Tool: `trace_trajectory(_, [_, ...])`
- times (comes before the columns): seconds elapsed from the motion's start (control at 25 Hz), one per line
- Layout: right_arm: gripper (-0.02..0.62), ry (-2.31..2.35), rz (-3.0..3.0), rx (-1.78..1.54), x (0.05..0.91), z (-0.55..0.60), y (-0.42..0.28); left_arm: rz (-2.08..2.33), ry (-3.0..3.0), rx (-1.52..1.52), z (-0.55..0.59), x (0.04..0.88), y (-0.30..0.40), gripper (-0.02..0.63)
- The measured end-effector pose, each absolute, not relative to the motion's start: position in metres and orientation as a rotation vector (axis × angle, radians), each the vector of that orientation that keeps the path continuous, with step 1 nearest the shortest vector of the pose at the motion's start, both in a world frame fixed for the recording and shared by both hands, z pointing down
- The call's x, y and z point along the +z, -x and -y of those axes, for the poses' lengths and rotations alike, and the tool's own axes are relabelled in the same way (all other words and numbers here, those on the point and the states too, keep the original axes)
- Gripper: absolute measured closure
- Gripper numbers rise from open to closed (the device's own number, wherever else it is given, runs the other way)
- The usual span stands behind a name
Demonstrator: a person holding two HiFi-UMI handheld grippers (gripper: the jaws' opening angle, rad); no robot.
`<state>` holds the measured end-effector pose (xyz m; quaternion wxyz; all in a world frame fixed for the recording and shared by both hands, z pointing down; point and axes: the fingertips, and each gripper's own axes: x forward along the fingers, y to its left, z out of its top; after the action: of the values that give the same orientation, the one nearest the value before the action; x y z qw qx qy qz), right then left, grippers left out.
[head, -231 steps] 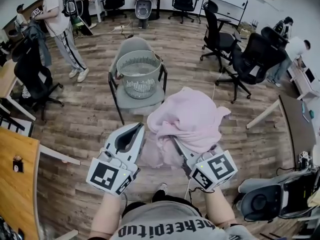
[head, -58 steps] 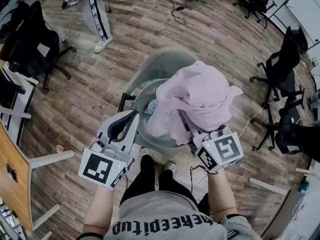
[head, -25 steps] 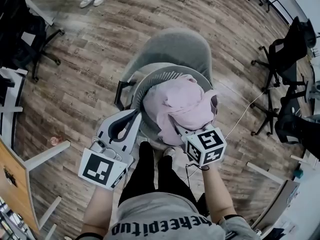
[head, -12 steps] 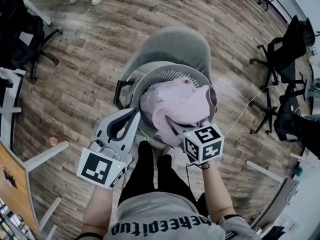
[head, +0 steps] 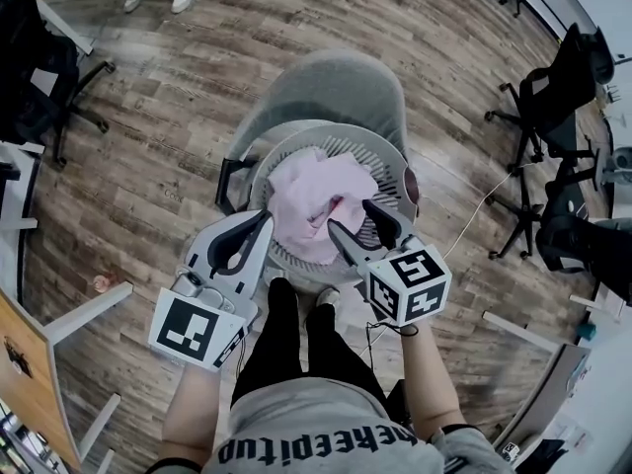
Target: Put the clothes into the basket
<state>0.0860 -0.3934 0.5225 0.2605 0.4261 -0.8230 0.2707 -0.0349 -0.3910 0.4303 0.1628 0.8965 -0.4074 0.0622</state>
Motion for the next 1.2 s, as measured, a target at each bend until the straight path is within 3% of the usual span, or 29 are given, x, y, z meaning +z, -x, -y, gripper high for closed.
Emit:
trace_trajectory(0.28, [0.358, -1.172, 2.264, 0.715, 0.509, 0.389, -0.09, 1.138, -2.576, 0.173, 0.387, 0.427, 0.023, 0.591])
trace_trajectory(0.52, [0.524, -1.219, 2.28, 0.689, 0.499, 0.38, -0.097, 1.128, -2.592, 0.17, 0.381, 0.422, 0.014, 0.591])
trace_trajectory(0.68, [0.579, -1.231, 2.314, 0.679, 0.49, 0.371, -0.098, 1.119, -2.607, 0.162, 0.375, 0.418, 0.005, 0.591])
trace_trajectory(1.2, [0.586, -1.256, 2.484, 0.619, 0.43, 0.342, -0.11, 1.076, -2.68, 0.131, 0.354, 0.391, -0.031, 0.591])
